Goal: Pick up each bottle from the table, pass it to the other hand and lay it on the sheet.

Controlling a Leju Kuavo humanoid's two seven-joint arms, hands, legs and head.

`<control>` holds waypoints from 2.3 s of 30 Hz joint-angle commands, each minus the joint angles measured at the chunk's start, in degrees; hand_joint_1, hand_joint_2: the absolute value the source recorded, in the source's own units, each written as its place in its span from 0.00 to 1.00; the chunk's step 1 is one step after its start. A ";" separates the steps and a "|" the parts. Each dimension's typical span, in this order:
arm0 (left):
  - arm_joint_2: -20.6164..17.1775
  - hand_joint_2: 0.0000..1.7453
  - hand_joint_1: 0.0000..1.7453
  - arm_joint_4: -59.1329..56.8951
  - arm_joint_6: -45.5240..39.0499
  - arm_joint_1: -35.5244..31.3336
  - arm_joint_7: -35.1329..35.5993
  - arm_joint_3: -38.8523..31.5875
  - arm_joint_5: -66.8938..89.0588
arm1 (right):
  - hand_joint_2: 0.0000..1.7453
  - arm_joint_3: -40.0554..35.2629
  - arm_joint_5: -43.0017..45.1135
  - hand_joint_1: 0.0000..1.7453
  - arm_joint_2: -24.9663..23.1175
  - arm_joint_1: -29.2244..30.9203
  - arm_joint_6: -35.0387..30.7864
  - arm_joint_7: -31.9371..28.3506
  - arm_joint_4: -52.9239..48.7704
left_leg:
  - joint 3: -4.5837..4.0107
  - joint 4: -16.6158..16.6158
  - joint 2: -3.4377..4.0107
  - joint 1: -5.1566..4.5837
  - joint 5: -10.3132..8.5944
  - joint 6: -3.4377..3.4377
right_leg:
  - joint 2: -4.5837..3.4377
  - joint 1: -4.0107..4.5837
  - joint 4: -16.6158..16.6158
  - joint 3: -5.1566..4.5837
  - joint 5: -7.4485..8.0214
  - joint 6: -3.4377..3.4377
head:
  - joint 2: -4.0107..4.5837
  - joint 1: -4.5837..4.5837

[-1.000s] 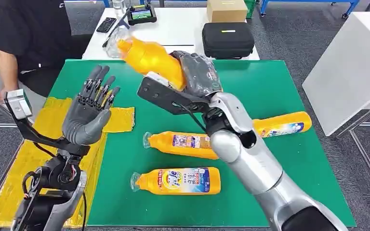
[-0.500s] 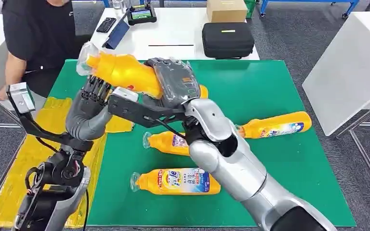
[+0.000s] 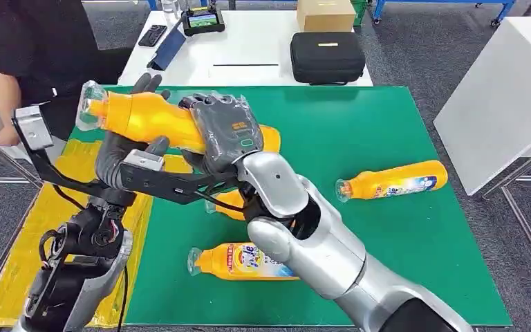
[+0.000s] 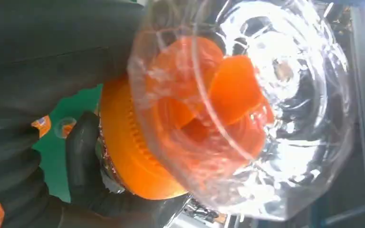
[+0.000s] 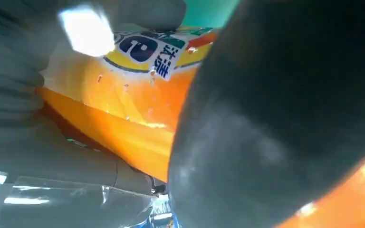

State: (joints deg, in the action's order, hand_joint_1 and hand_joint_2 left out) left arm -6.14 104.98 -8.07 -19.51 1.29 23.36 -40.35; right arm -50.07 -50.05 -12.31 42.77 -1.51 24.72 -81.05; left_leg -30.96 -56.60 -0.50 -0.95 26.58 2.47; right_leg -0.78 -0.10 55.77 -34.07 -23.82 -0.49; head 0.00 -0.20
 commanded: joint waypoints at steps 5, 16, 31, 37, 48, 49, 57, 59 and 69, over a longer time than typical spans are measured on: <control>0.58 1.00 0.00 -0.96 -3.05 -4.28 0.20 4.99 -1.39 | 1.00 -6.41 3.82 1.00 -0.40 0.76 1.27 0.80 2.55 | 0.07 0.00 -0.07 0.05 0.03 -0.14 | 0.13 0.05 -0.03 0.12 -0.04 -0.01 | 0.00 0.00; 0.83 1.00 1.00 0.26 -5.01 -3.45 -1.48 4.27 -1.73 | 1.00 -7.22 4.36 1.00 -0.63 0.33 1.14 0.72 3.57 | 0.08 0.03 -0.07 0.06 0.02 -0.13 | 0.13 0.05 -0.06 0.14 -0.04 -0.01 | 0.00 -0.02; -0.30 1.00 1.00 2.27 -4.22 -0.28 -4.17 -0.68 0.05 | 1.00 -6.79 -1.21 0.00 3.64 0.86 4.32 0.54 4.05 | 0.15 0.03 -0.04 0.09 0.04 -0.16 | 0.12 0.08 -0.09 0.21 -0.03 -0.01 | 0.00 -0.02; -1.40 1.00 1.00 3.75 -3.88 1.22 -5.67 -3.75 2.32 | 0.00 -4.73 -5.26 0.00 6.39 0.67 5.87 1.91 4.76 | 0.26 0.00 -0.07 0.17 0.10 -0.26 | 0.20 0.15 -0.11 0.37 -0.09 -0.02 | 0.00 0.00; -1.57 1.00 1.00 5.12 -0.50 4.47 -5.54 -13.79 4.84 | 0.00 8.50 -13.20 0.00 12.41 -4.62 8.52 -2.60 -0.25 | 0.00 -0.05 -0.33 0.07 0.02 -0.15 | 0.31 0.07 -0.06 0.17 -0.04 -0.02 | 0.00 0.04; -1.49 1.00 1.00 5.13 -0.48 4.46 -5.54 -13.63 4.90 | 0.00 8.39 -13.32 0.00 12.19 -4.66 8.60 -2.57 -0.21 | 0.02 -0.02 -0.24 0.08 0.04 -0.16 | 0.22 0.05 -0.08 0.18 -0.02 -0.02 | 0.00 -0.04; -4.22 1.00 1.00 2.22 -2.86 6.38 -8.36 -17.47 15.60 | 0.00 20.27 -11.48 0.00 17.99 -11.43 8.49 -4.72 -16.64 | 0.00 -0.02 -0.27 0.03 -0.01 -0.12 | 0.37 0.01 -0.07 0.13 -0.06 -0.02 | 0.00 -0.02; -4.20 1.00 1.00 1.70 -3.39 6.02 -9.05 -17.88 17.14 | 0.00 21.27 -11.54 0.00 18.22 -11.92 9.30 -5.11 -18.35 | 0.19 -0.05 -0.37 0.11 0.09 -0.27 | 0.54 0.09 -0.09 0.38 -0.18 -0.04 | 0.00 -0.02; -4.99 1.00 1.00 0.96 -7.43 5.50 -10.42 -17.64 28.44 | 0.00 22.75 -12.17 0.00 17.68 -13.00 8.34 -5.78 -20.10 | 0.16 -0.02 -0.11 0.10 0.08 -0.26 | 0.27 0.08 -0.11 0.27 -0.09 -0.01 | 0.00 0.00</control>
State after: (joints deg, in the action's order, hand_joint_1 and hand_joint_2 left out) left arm -9.94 109.79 -11.34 -12.41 -7.76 6.34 -23.23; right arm -29.86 -61.94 3.52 30.24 7.93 19.89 -97.66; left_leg -31.05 -56.63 -0.61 -0.98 26.55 2.49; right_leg -0.63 -0.13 55.73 -34.09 -23.81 -0.49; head 0.00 -0.20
